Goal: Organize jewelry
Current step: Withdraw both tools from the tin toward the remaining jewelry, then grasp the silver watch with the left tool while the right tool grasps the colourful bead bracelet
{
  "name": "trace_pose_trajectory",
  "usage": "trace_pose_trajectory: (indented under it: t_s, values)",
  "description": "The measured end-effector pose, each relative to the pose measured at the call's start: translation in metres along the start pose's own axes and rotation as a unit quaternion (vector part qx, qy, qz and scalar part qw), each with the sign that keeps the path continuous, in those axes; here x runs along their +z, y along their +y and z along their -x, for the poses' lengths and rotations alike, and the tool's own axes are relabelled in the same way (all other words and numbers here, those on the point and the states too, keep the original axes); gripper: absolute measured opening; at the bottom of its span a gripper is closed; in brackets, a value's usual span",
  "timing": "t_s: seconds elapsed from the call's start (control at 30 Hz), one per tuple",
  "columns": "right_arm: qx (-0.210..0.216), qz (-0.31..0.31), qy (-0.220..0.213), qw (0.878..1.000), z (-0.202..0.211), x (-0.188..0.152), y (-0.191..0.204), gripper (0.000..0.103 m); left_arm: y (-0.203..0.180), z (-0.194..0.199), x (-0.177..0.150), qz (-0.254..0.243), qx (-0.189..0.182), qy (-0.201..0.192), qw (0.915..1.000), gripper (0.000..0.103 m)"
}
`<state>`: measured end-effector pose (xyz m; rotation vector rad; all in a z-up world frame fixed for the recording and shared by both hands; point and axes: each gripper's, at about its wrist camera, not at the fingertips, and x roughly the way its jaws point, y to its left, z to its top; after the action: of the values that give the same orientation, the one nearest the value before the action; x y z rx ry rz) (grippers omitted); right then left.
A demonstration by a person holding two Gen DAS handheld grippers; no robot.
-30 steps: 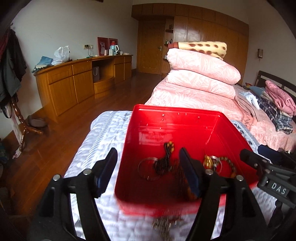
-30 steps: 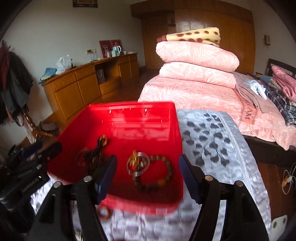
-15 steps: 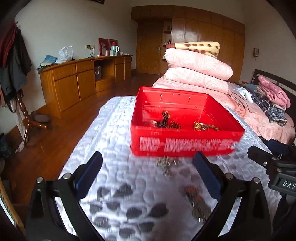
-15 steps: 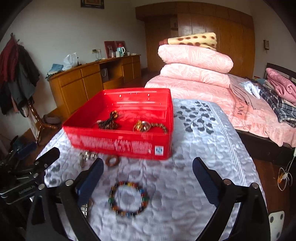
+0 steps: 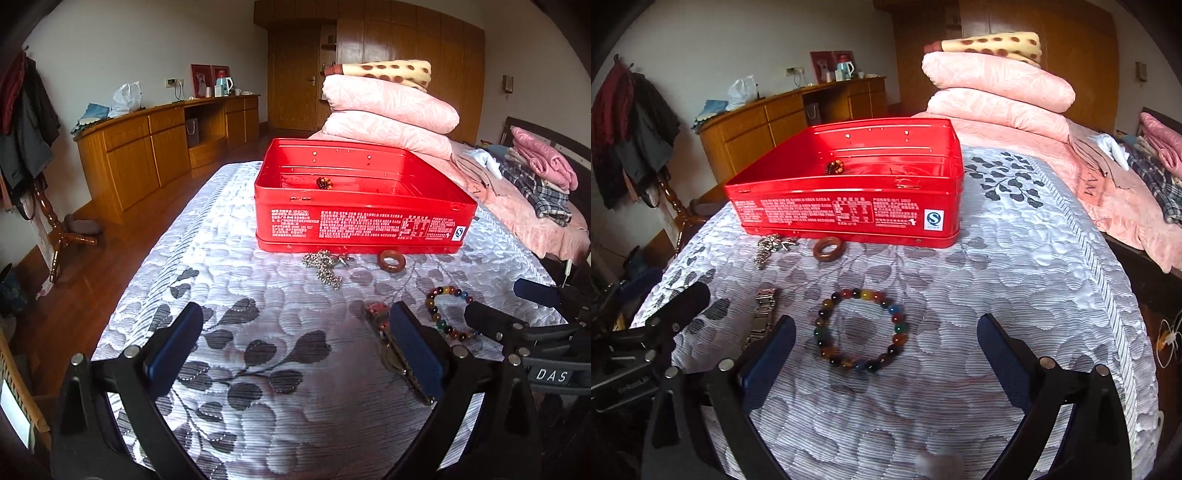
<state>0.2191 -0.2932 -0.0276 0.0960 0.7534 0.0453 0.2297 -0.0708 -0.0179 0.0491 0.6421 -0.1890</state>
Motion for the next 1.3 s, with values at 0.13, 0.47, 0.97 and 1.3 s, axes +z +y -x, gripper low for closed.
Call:
trace_pose_trajectory:
  t_s: [0.13, 0.47, 0.97, 1.3]
  values:
    - [0.008, -0.008, 0.007, 1.000, -0.003, -0.001, -0.001, 0.082, 0.001, 0.003, -0.002, 0.003, -0.002, -0.005, 1.0000, 0.098]
    - [-0.004, -0.015, 0.049, 0.999, -0.020, -0.004, -0.002, 0.034, -0.005, 0.003, -0.004, 0.005, -0.016, 0.001, 0.9999, 0.097]
    - [0.000, -0.036, 0.038, 0.999, -0.006, -0.010, -0.031, 0.008, -0.055, -0.020, -0.014, -0.009, -0.063, 0.070, 0.9955, 0.073]
    - [0.008, -0.043, 0.031, 0.999, -0.003, -0.013, -0.040, 0.008, -0.080, -0.040, -0.012, -0.019, -0.039, 0.113, 0.9927, 0.071]
